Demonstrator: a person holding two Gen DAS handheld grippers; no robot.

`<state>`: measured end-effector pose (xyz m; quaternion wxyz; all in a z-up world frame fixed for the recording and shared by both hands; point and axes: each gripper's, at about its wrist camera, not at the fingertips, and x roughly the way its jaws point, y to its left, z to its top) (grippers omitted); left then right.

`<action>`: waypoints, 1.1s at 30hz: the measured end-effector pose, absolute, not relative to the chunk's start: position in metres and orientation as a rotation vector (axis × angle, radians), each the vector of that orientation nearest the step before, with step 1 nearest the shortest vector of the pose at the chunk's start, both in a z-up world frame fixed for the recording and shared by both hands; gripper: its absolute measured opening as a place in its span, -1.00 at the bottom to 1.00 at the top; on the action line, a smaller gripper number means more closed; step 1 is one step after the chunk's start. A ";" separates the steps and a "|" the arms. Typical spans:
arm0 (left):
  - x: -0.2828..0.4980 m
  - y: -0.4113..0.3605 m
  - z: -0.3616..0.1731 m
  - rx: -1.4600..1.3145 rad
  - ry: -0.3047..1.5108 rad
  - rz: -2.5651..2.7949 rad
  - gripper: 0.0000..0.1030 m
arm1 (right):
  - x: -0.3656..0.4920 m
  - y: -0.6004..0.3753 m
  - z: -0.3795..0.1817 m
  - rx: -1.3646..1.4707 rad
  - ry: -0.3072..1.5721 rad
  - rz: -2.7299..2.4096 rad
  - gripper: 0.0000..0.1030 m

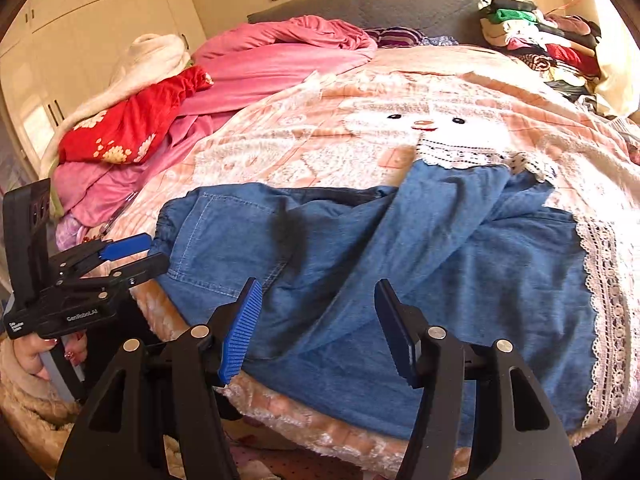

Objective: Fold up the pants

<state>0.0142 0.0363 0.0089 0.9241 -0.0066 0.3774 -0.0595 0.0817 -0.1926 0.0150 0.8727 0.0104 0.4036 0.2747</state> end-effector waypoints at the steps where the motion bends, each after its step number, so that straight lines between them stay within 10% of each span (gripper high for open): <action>1: 0.013 0.035 0.011 -0.013 0.770 -0.122 0.05 | 0.082 -0.195 0.016 0.024 0.841 0.567 0.12; 33: 0.056 -0.061 -0.003 -0.023 0.848 -0.428 0.10 | 0.132 -0.237 0.033 0.034 0.785 0.450 0.12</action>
